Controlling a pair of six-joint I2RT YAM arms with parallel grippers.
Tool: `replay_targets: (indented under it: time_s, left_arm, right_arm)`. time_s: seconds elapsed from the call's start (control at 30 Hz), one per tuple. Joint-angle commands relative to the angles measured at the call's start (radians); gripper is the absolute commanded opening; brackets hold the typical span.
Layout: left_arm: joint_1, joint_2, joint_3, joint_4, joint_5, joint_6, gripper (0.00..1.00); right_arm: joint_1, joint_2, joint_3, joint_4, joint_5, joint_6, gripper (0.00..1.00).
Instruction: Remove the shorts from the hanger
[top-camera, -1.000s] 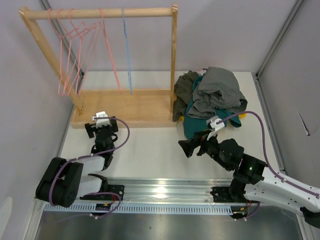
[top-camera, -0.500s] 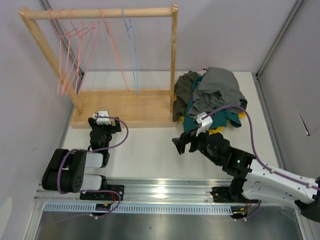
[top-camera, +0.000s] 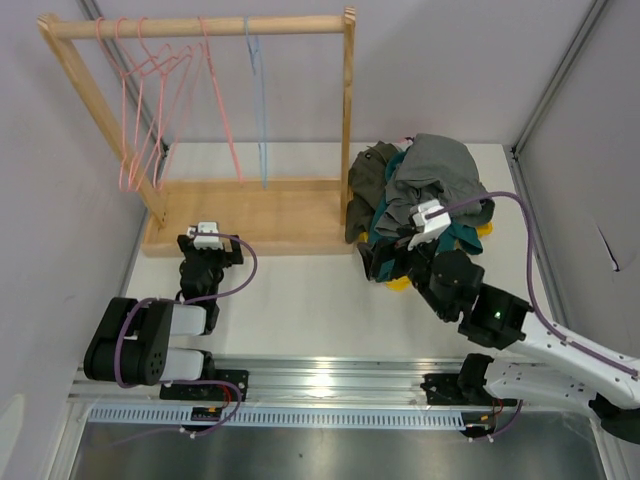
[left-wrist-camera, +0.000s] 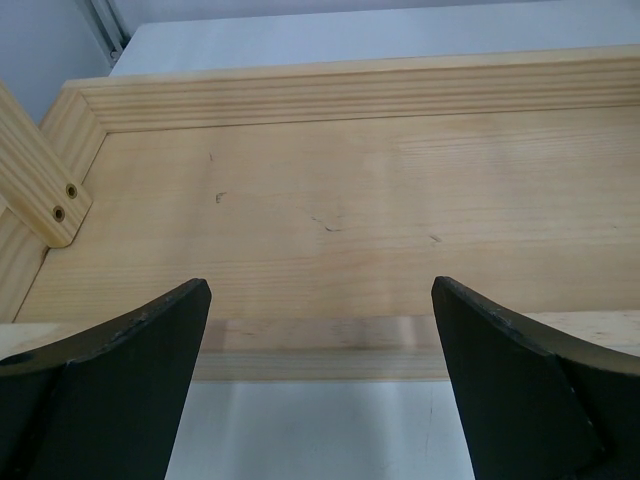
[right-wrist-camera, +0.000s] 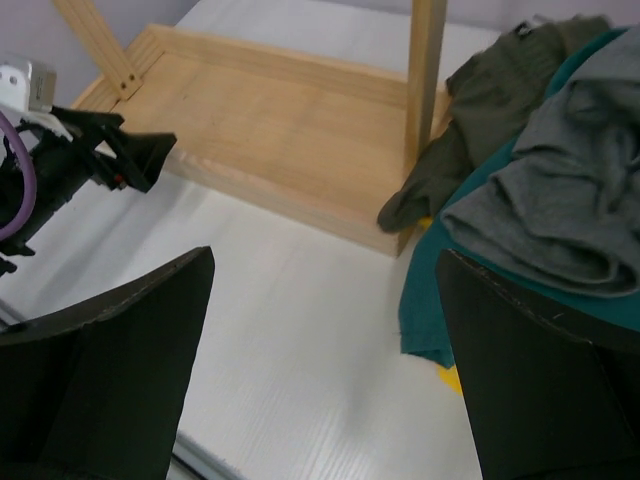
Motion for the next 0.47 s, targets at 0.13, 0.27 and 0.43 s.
replay_targets:
  time_s: [0.13,0.27,0.43]
  left_arm:
    - [0.009,-0.009,0.022,0.068,0.034,0.004,0.99]
    - [0.009,-0.009,0.024,0.068,0.034,0.004,0.99]
    - [0.009,-0.009,0.022,0.068,0.034,0.003,0.99]
  right_arm:
    - [0.006,-0.022,0.227,0.022,0.112,-0.165,0.99]
    - [0.006,-0.051,0.219,-0.005,0.073,-0.093,0.99]
    - [0.006,-0.077,0.179,-0.019,0.004,-0.07,0.99]
